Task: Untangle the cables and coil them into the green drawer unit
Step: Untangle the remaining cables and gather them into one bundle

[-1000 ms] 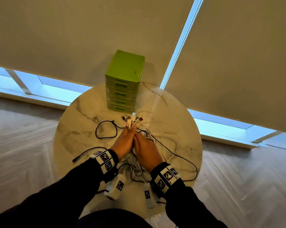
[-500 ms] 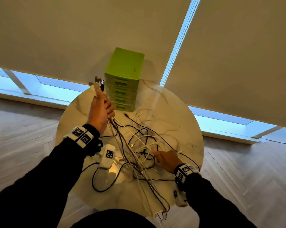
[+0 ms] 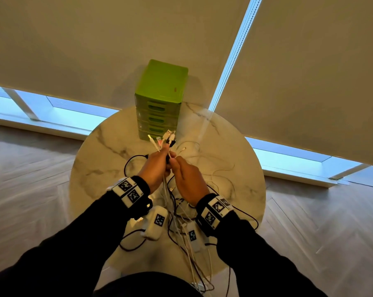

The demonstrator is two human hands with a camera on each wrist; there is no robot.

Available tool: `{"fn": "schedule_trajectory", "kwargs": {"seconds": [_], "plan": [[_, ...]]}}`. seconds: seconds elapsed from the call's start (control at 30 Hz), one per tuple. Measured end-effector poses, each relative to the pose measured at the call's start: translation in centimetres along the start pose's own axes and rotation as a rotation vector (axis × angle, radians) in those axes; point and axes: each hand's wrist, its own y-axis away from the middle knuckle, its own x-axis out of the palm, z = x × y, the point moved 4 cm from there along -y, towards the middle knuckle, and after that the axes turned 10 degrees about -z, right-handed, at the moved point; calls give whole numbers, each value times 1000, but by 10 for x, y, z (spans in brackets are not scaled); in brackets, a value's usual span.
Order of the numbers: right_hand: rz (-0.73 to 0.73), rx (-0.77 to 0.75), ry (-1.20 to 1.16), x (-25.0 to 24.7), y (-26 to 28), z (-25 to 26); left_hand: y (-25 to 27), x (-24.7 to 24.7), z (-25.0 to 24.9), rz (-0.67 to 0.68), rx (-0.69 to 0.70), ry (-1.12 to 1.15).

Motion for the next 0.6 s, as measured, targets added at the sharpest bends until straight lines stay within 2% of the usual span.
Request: {"fn": "schedule_trajectory", "kwargs": {"seconds": [0.1, 0.2, 0.33, 0.43, 0.53, 0.6], "plan": [[93, -47, 53, 9, 9, -5, -2, 1, -9, -19, -28, 191], [155, -32, 21, 4, 17, -19, -3, -2, -17, -24, 2, 294], [356, 126, 4, -2, 33, -61, -14, -22, -37, -71, 40, 494], [435, 234, 16, -13, 46, -87, -24, -41, -60, -78, 76, 596], [496, 320, 164, -26, 51, -112, -30, -57, -80, -113, 133, 531], [438, 303, 291, -33, 39, -127, -28, -57, -84, -139, 211, 372]]}}
